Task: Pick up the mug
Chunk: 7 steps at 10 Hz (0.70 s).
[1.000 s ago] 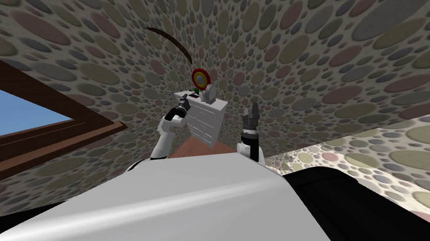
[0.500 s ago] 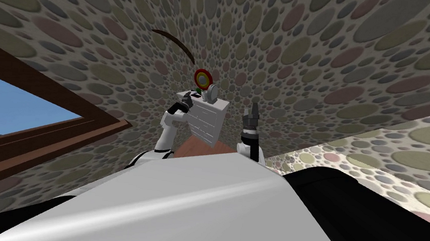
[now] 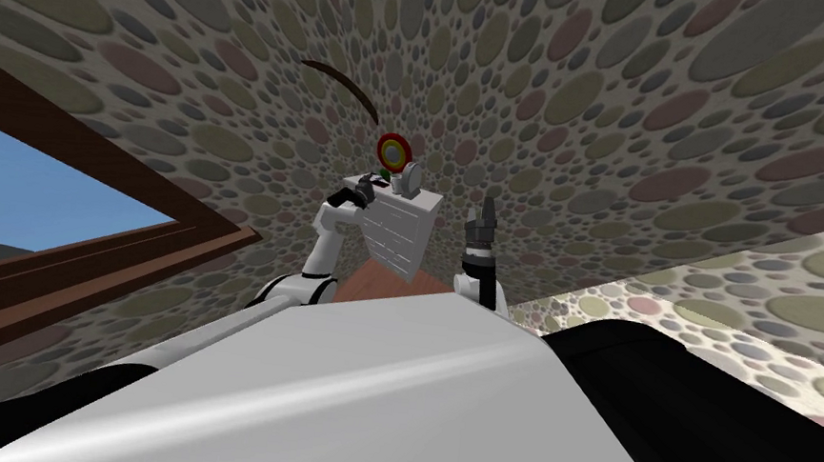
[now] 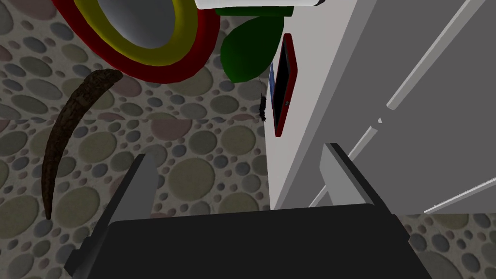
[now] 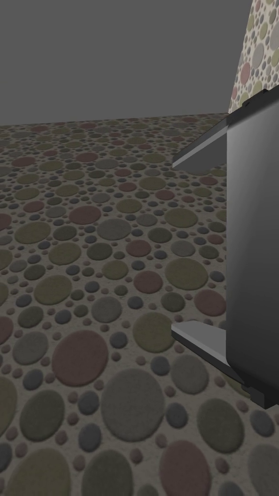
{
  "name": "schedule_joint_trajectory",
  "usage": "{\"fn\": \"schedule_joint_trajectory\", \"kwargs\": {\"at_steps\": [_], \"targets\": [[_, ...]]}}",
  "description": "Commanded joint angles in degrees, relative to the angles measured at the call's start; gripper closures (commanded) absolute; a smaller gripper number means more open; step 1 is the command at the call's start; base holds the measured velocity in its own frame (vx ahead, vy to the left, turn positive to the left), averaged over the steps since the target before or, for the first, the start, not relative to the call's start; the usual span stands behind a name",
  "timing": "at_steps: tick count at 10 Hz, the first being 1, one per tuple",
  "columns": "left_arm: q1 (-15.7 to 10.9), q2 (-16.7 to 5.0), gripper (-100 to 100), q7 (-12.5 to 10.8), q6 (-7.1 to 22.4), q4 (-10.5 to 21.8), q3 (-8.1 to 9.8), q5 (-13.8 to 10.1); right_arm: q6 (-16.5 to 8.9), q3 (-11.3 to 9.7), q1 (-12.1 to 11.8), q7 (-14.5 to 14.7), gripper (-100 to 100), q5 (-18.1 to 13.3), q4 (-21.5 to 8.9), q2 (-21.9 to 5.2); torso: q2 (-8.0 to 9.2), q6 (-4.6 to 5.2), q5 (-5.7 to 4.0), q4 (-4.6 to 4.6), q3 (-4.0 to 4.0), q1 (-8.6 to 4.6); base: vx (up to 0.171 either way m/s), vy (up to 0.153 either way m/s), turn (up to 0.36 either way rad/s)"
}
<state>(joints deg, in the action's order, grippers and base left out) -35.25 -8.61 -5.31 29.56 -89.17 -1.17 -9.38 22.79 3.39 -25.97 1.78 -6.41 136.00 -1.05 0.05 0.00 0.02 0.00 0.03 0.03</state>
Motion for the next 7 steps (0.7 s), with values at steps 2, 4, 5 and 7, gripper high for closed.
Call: {"fn": "schedule_joint_trajectory", "kwargs": {"at_steps": [2, 4, 5, 7], "targets": [[-3.97, 0.26, -100, 0.34, 3.70, 3.11, 0.01, -0.77, 0.00, 0.00, 0.00, 0.00, 0, 0.00, 0.00, 0.00, -0.02, 0.00, -0.01, 0.00, -0.01, -0.03, -0.002, 0.017, 0.026], [-7.72, 0.40, -100, 0.68, 6.67, 6.08, 0.02, -1.56, 0.00, 0.00, 0.00, 0.00, 0, 0.00, 0.00, 0.00, -0.04, -0.01, 0.00, -0.01, -0.02, -0.01, -0.003, 0.021, 0.051], [-9.74, 0.40, -100, 0.68, 8.22, 6.96, 0.02, -1.56, 0.00, 0.00, 0.00, 0.00, 0, 0.00, 0.00, 0.00, -0.04, -0.01, 0.00, -0.01, -0.03, 0.01, 0.000, 0.019, 0.031], [-13.19, 0.54, -100, 1.04, 11.35, 10.26, 0.05, -2.37, 0.00, 0.00, 0.00, 0.00, 0, 0.00, 0.00, 0.00, -0.06, -0.02, 0.00, -0.02, -0.04, -0.02, 0.008, 0.016, 0.045]]}}
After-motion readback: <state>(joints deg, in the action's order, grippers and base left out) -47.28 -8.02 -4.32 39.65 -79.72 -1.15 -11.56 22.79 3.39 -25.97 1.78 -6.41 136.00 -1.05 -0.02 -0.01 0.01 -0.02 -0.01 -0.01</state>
